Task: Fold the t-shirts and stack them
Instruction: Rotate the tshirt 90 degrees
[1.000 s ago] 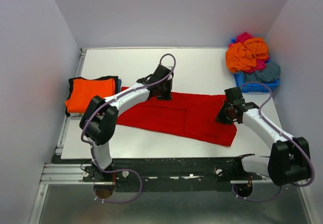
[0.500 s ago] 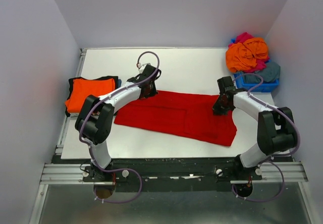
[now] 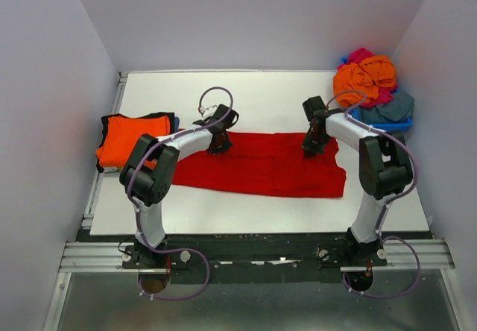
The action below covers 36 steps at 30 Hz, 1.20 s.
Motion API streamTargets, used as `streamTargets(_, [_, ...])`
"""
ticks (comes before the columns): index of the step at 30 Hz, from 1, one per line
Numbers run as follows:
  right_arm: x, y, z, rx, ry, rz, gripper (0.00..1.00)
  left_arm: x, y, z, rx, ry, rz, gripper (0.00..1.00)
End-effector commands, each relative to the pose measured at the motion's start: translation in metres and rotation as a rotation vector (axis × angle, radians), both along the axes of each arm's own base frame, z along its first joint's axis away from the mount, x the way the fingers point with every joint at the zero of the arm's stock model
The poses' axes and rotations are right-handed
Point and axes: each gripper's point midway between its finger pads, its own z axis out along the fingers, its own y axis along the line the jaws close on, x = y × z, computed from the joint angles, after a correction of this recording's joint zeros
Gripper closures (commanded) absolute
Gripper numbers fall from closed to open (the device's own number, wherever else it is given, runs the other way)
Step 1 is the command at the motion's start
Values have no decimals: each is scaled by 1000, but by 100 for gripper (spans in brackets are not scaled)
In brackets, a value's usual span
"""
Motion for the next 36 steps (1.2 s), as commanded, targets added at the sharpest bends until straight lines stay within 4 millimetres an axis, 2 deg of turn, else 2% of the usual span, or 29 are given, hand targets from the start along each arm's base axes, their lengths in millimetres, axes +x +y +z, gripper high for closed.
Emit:
streamTargets(1, [19,10,-6,-78,31,62,99,-41,-1,-37,-31,124,21,100])
streamTargets(5, [40,27,-6,-61,35,124,99,-68,-14,-40,-58,136,27,100])
streamTargets(9, [56,41,-15,-55,63,177,99,-108,-48,-32,-125,121,27,100])
streamTargets(13, [72,54,-18,-31,59,215,99,-147,-81,-31,-276,143,68,100])
streamTargets(15, [80,60,-18,-25,52,244,99,-159,-94,-29,-354,134,80,100])
streamTargets(17, [90,67,-15,-17,37,277,99,-159,-101,-23,-410,92,91,100])
streamTargets(20, [105,84,-5,20,1,348,99,-150,-110,-5,-456,23,73,100])
streamTargets(23, [119,100,11,71,-46,395,99,-131,-116,28,-438,-86,-10,100])
streamTargets(25, [126,101,31,67,-91,421,99,-101,-99,54,-347,-173,-15,100])
streamTargets(28, [130,97,69,60,-199,435,99,-57,-87,96,-315,-258,-82,100])
streamTargets(30, [125,93,88,67,-250,424,95,-35,-82,114,-338,-290,-113,100])
streamTargets(31, [121,92,98,80,-279,425,90,-29,-81,120,-350,-304,-136,100])
streamTargets(33, [105,90,101,109,-319,426,85,-17,-81,130,-374,-365,-189,95])
streamTargets(34, [97,86,108,117,-341,412,79,-11,-77,131,-360,-380,-189,93])
streamTargets(36, [79,79,108,129,-367,381,69,0,-70,130,-325,-393,-202,88])
